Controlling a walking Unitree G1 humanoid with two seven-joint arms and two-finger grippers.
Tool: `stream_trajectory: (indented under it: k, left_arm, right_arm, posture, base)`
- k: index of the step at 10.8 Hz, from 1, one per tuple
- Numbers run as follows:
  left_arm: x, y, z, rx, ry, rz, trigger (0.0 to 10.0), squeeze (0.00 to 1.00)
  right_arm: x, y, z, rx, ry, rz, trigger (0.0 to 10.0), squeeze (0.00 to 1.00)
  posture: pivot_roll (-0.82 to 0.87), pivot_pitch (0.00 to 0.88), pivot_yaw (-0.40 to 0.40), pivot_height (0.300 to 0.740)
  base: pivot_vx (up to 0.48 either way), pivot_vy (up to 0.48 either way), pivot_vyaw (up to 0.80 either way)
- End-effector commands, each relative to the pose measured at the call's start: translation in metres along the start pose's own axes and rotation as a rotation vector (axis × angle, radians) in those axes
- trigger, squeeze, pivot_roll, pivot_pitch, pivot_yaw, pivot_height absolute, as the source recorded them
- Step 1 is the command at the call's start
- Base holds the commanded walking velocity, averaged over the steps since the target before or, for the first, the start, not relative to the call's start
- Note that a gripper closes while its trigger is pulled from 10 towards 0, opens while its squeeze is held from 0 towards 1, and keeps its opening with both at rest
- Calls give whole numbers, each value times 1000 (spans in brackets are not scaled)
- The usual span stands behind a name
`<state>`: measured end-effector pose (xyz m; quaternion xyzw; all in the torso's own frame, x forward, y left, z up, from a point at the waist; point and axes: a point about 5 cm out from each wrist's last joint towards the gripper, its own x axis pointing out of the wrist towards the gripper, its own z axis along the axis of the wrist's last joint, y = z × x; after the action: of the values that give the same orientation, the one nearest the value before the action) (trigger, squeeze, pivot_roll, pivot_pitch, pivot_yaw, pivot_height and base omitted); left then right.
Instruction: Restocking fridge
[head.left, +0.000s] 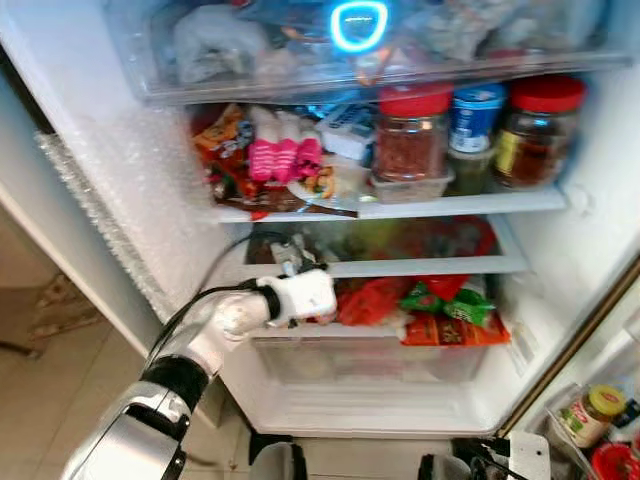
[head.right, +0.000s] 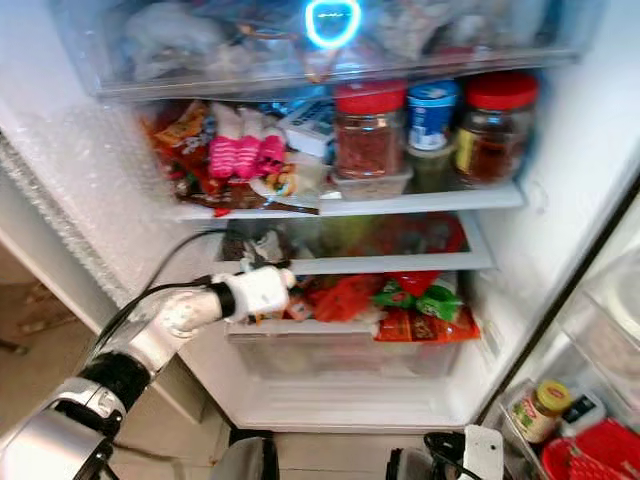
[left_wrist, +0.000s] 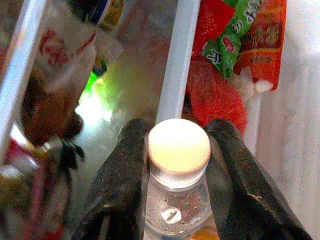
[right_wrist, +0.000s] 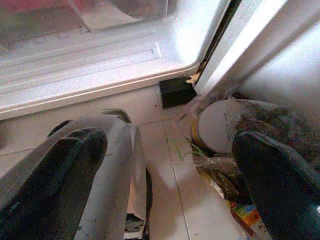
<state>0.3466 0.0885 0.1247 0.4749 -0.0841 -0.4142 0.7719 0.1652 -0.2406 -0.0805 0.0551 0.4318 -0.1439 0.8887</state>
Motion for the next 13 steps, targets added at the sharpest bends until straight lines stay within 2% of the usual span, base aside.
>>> stream_trajectory:
  k: [1, 2, 3, 4, 5, 7, 8, 9, 12, 13]
  left_arm:
    - [-2, 11, -1, 94, 13, 27, 10000, 0]
    - [-2, 12, -4, 187, 47, 36, 10000, 0]
    - [-3, 14, -7, 247, 76, 52, 10000, 0]
    - [-5, 19, -11, 250, 103, 108, 10000, 0]
    - [-7, 21, -17, 217, 128, 179, 10000, 0]
    - [-14, 16, -31, 210, 161, 295, 10000, 0]
    - [-15, 15, -31, 208, 138, 317, 10000, 0]
    - [-13, 9, -31, 188, 126, 285, 10000, 0]
    - [-17, -6, -47, 171, 213, 251, 10000, 0]
    - [-17, -7, -46, 136, 206, 247, 10000, 0]
  right_arm:
    - [-2, -1, -8, 6, 32, -8, 10000, 0]
    - [-2, -1, -9, 10, 31, -9, 10000, 0]
    - [-2, -1, -9, 14, 30, -11, 10000, 0]
    - [-2, -1, -10, 16, 30, -13, 10000, 0]
    - [-2, -1, -10, 15, 32, -14, 10000, 0]
    - [-2, -1, -11, 15, 33, -13, 10000, 0]
    - [-2, -1, -11, 16, 32, -14, 10000, 0]
    - [-2, -2, -11, 14, 31, -15, 10000, 0]
    - [-2, -1, -11, 19, 30, -16, 10000, 0]
    - [-2, -1, -11, 21, 29, -16, 10000, 0]
  posture:
    - [47, 26, 99, 614]
    - [39, 25, 103, 614]
    - [36, 24, 106, 614]
    - [32, 22, 107, 614]
    - [35, 19, 107, 614]
    - [24, 19, 106, 614]
    - [20, 26, 105, 614]
    - [21, 34, 107, 614]
    - [17, 49, 112, 614]
    - [11, 54, 113, 614]
  base:
    - [0, 0, 0]
    - [0, 0, 0]
    - [0, 0, 0]
    - [0, 0, 0]
    - [0, 0, 0]
    - [0, 0, 0]
    - [0, 0, 0]
    - [0, 0, 0]
    - [0, 0, 0]
    - [0, 0, 0]
